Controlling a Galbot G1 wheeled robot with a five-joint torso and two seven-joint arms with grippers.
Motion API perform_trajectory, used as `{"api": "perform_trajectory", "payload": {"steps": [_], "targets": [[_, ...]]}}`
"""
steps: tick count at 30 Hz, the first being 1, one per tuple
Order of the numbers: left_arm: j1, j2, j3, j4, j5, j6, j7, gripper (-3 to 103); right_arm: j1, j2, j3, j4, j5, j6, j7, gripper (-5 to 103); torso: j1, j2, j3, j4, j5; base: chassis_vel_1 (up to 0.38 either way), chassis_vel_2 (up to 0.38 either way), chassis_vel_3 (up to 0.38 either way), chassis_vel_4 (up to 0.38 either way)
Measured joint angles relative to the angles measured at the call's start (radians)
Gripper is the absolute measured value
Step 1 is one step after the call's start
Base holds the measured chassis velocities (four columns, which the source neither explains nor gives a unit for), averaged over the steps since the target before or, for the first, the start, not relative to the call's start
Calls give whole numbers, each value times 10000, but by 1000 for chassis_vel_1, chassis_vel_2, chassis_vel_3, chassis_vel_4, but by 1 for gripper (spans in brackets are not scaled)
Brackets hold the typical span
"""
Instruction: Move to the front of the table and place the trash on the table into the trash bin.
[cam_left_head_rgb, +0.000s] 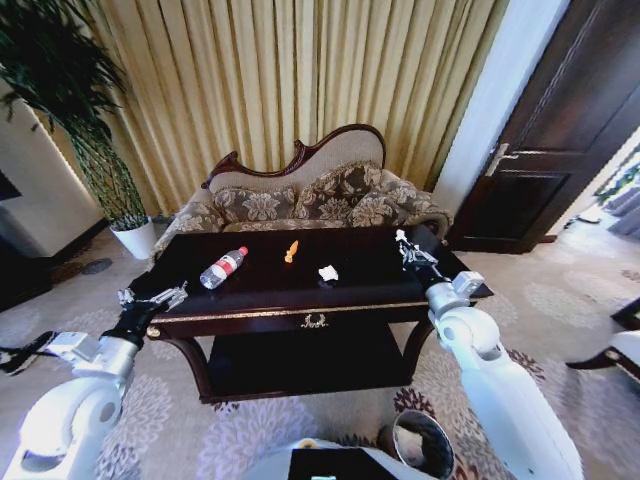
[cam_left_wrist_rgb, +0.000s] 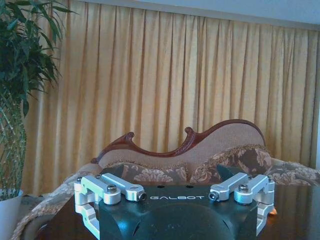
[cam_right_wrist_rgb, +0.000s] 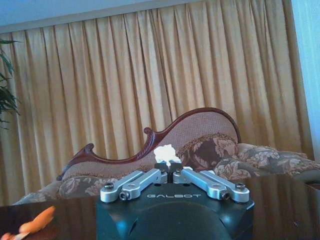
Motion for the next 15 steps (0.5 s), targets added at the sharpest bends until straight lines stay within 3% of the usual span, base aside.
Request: {"api": "perform_trajectory", "payload": {"steps": [15], "targets": [[13,-47,32,-2,10,1,16,100,-136,47,-1,4,-226,212,0,1,-8,3,-3,-2,3,285,-285,-281,279]]}}
